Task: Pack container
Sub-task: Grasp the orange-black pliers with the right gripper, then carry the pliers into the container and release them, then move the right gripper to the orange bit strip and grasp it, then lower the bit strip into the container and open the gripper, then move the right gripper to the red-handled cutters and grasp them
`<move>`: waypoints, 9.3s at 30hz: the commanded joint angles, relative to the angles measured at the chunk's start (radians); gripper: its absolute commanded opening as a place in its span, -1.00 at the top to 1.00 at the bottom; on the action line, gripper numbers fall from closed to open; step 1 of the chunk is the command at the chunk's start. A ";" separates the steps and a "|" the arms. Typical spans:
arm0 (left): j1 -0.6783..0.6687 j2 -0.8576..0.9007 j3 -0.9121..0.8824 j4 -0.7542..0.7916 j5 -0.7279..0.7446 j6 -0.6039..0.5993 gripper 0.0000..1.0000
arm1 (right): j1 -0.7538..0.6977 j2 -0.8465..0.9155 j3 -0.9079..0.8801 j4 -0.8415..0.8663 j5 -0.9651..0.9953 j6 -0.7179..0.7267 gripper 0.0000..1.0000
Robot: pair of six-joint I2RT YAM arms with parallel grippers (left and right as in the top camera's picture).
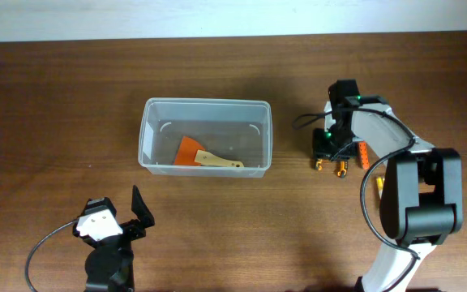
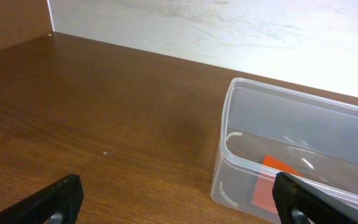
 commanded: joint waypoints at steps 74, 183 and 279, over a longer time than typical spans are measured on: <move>-0.003 -0.007 -0.003 -0.002 -0.003 0.009 -0.98 | 0.607 0.163 0.515 -0.248 -0.023 -0.657 0.90; -0.003 -0.007 -0.003 -0.002 -0.003 0.009 -0.98 | -0.253 0.084 0.061 0.060 0.061 -0.428 -0.06; -0.003 -0.007 -0.003 -0.002 -0.003 0.009 -0.98 | -0.068 -0.041 0.925 -0.633 0.107 -0.329 0.01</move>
